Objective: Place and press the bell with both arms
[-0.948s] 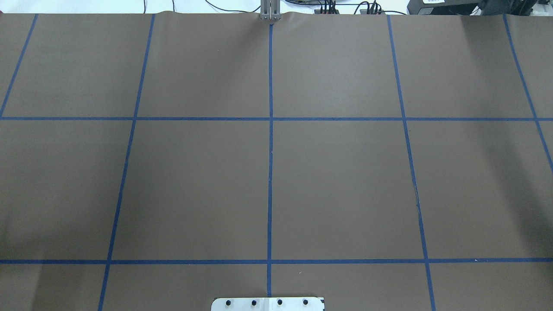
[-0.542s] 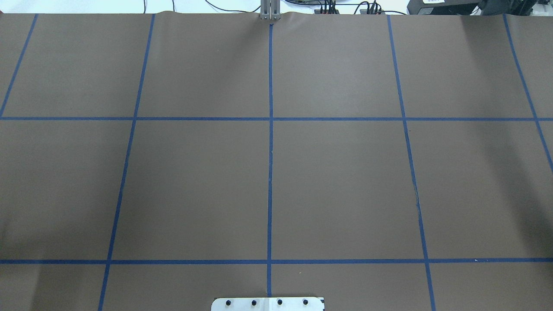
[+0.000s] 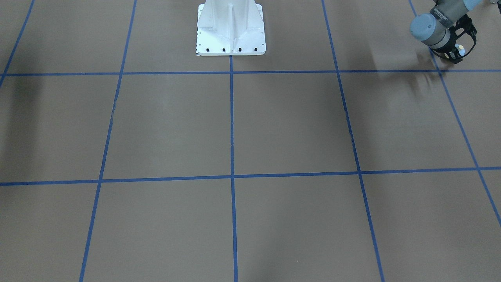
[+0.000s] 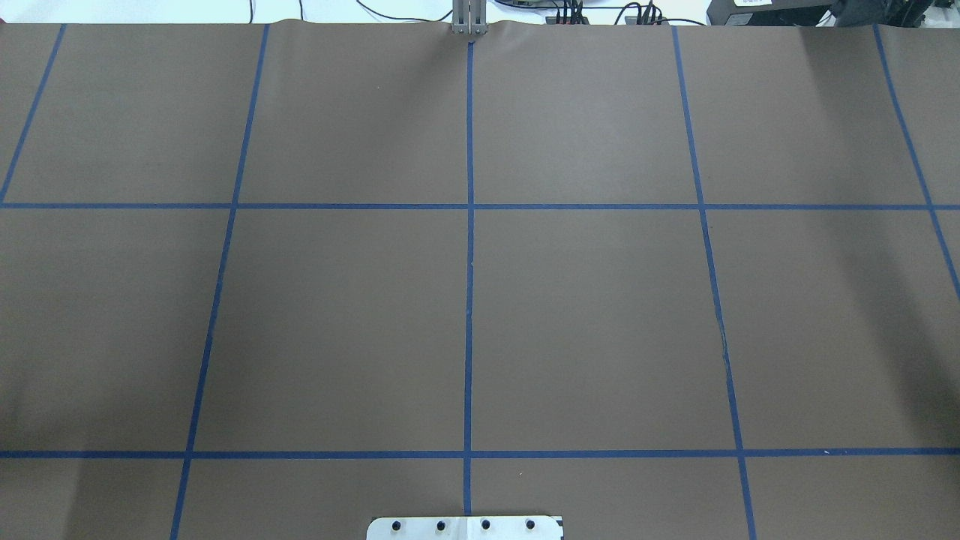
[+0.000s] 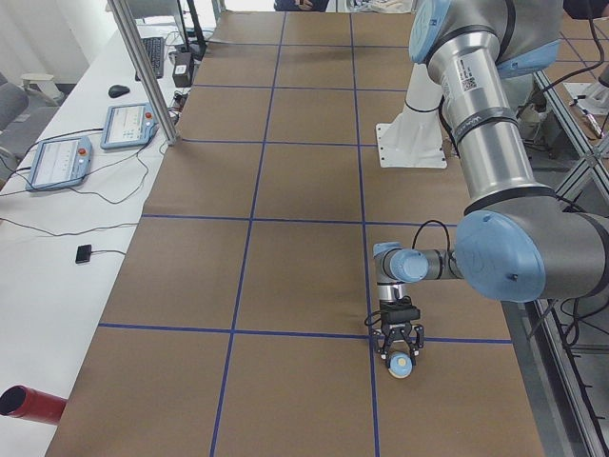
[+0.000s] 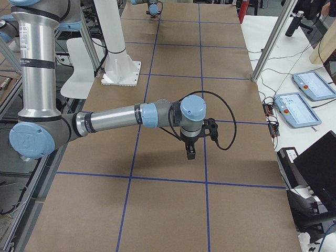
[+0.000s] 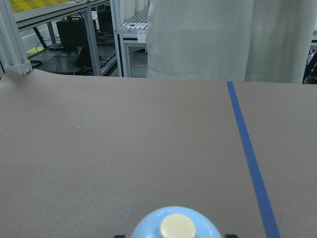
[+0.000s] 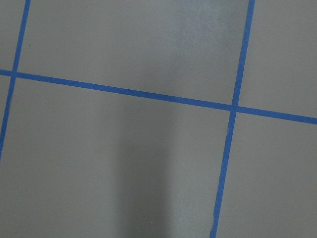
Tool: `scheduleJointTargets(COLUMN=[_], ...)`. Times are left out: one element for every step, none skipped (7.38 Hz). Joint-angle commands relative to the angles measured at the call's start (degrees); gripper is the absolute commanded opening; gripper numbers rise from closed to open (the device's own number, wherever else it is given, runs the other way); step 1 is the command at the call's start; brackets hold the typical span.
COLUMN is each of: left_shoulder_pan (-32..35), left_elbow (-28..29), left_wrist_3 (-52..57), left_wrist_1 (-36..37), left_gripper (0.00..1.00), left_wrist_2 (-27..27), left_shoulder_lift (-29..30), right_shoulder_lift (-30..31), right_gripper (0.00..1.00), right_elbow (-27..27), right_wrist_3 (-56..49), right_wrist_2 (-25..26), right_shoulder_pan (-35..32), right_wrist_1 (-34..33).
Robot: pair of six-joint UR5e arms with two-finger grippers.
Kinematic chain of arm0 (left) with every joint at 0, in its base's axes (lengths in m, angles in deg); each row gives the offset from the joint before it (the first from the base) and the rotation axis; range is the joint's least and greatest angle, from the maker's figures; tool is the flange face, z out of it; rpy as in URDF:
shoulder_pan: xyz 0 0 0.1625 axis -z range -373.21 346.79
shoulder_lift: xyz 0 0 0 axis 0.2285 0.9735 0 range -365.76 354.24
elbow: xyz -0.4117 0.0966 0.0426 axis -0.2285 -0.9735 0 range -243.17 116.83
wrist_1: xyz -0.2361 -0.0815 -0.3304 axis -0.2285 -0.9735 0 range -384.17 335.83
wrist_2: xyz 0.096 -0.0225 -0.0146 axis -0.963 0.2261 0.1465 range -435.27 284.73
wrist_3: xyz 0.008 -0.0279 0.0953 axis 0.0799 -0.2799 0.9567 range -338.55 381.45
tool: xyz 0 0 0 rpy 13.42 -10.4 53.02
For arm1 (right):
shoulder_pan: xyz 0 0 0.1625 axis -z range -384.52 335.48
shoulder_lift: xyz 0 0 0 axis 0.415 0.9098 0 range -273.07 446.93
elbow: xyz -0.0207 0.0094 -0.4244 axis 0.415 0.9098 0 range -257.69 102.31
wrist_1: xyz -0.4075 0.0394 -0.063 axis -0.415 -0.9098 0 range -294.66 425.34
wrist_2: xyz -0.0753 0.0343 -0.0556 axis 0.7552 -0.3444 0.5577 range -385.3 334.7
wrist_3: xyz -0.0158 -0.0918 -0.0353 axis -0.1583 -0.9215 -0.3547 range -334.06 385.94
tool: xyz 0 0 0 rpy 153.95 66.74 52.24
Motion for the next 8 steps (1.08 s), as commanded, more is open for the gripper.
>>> scheduleJointTargets(left_shoulder_pan=[0.6, 1.0, 3.6, 8.1, 14.6, 20.0, 21.1, 23.4], left_elbow=[-11.4, -16.6, -20.1, -22.3, -22.4, -21.7, -21.9, -21.4], left_wrist_3=[6.6, 10.3, 14.3, 20.3, 28.2, 35.4, 42.1, 47.6], left_wrist_1=[6.8, 13.0, 16.5, 20.5, 25.9, 31.9, 35.4, 35.9], left_gripper=[0.0, 0.0, 0.0, 0.0, 0.0, 0.0, 0.0, 0.0], left_wrist_2=[0.2, 0.2, 0.2, 0.1, -0.5, -1.0, -4.0, -6.4], left_shoulder_lift=[-5.0, -4.4, -4.2, -1.5, 5.7, 14.3, 19.6, 23.6], right_shoulder_lift=[0.0, 0.1, 0.1, -0.1, 0.4, 0.8, 0.6, 0.5], right_gripper=[1.0, 1.0, 1.0, 1.0, 1.0, 1.0, 1.0, 1.0], right_elbow=[-0.1, -0.3, -0.7, -1.0, -1.3, -1.3, -1.2, -1.0], right_wrist_3=[-0.2, -0.2, -0.2, -0.2, -0.1, -0.1, -0.1, -0.2], right_wrist_2=[0.1, 0.0, 0.1, 1.0, 0.1, 0.1, 0.2, 0.8], right_shoulder_pan=[0.0, 0.0, 0.0, 0.4, 0.4, 0.4, 0.4, 0.4], right_wrist_1=[0.0, -0.1, -0.1, -0.3, -0.4, -0.2, -0.2, -0.1])
